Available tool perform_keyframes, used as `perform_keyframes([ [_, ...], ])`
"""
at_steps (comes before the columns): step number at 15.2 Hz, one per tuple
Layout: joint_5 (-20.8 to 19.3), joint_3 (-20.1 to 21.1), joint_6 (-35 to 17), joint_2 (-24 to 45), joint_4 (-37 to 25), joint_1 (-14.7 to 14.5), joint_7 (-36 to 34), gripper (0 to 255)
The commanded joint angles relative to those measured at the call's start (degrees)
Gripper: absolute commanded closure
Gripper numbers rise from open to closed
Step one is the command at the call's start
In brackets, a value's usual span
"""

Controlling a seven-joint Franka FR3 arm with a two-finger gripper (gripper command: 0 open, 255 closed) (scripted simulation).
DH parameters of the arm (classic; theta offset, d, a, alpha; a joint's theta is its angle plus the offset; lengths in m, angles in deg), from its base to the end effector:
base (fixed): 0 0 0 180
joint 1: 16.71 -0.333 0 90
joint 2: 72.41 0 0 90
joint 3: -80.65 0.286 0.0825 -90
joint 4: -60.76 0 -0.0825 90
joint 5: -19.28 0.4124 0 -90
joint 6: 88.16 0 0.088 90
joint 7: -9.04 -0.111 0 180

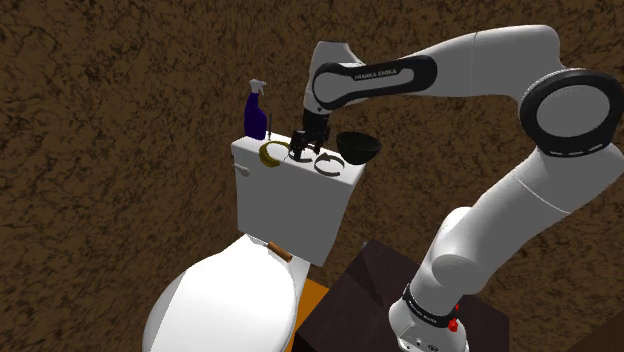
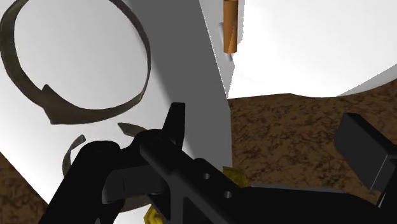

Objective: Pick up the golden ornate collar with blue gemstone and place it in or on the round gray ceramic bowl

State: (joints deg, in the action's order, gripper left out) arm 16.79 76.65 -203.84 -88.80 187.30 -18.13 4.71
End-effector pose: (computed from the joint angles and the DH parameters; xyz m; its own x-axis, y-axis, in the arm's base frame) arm 0.5117 -0.0269 0.4637 0.9902 -0.1004 0.0970 -0.1022 -0.9947 0.0138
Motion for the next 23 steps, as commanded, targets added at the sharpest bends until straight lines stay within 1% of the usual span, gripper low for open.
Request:
perform_keyframes([
  [1, -0.3, -0.1, -2.4, 4.0, -2.4, -0.1, 0.7, 0],
  [7, -1.1, 0.1, -6.7, 16.4, -12.6, -0.5, 2.4, 0],
  [12, -1.8, 0.4, -8.3, 26.8, -23.2, -0.7, 3.6, 0],
  [19, -1.8, 0.3, -12.7, 29.5, -21.5, -0.5, 3.7, 0],
  [23, -1.8, 0.3, -13.1, 29.8, -21.4, -0.5, 3.7, 0],
])
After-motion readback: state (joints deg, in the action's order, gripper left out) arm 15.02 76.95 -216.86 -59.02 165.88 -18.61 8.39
